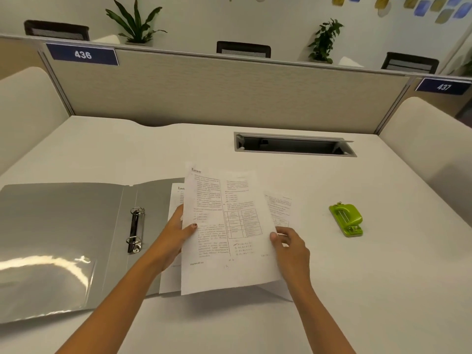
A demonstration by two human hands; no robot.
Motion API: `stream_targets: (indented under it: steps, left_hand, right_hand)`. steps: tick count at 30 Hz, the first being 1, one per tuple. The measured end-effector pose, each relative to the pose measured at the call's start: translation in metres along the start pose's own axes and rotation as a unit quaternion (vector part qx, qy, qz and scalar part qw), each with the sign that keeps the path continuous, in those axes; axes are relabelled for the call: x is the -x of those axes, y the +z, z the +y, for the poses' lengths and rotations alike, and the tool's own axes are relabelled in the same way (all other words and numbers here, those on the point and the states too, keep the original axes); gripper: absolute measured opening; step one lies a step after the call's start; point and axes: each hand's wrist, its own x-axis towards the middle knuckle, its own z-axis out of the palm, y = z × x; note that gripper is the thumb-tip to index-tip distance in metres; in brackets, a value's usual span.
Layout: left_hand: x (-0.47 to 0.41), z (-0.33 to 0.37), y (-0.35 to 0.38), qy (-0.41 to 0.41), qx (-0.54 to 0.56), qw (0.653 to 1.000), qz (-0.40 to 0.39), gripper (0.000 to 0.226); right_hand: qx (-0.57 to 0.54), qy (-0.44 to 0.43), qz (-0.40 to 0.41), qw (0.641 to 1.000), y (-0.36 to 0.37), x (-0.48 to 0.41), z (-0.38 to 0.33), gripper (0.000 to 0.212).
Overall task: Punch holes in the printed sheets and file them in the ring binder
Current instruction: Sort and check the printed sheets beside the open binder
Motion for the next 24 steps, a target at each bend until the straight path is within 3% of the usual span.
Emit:
stream_targets:
  steps: [2,4,7,9,13,18,24]
  left_hand:
    - [0.001,-0.003,-0.005,0.0,-0.001,1.0,0.026,0.05]
    - [0.003,-0.007,-0.015,0.004,0.0,0.999,0.046,0.047]
    - [0.004,-0.01,-0.031,0.008,0.004,0.997,0.071,0.044]
    - [0.004,-0.011,-0.038,0.001,0.006,0.997,0.08,0.046]
    - [0.001,-0.014,-0.048,-0.01,0.005,0.996,0.094,0.047]
    - [-0.002,-0.018,-0.057,-0.018,0.016,0.995,0.096,0.047]
    - [-0.004,-0.019,-0.062,-0.024,0.016,0.994,0.104,0.044]
  right_hand:
    - [0.041,0.005,0.013,0.999,0.003,-0.002,0.007,0.026]
    - [0.157,0.007,0.046,0.987,0.007,-0.001,0.017,0.036]
    - [0.4,0.061,0.087,0.91,0.014,0.006,0.021,0.059]
    - [0.466,0.11,0.079,0.874,0.019,0.007,0.018,0.074]
    - [0.486,0.166,0.08,0.855,0.022,-0.007,0.014,0.098]
    - [0.481,0.195,0.039,0.854,0.018,-0.023,0.003,0.084]
    - [0.445,0.207,0.055,0.87,0.019,-0.029,-0.001,0.086]
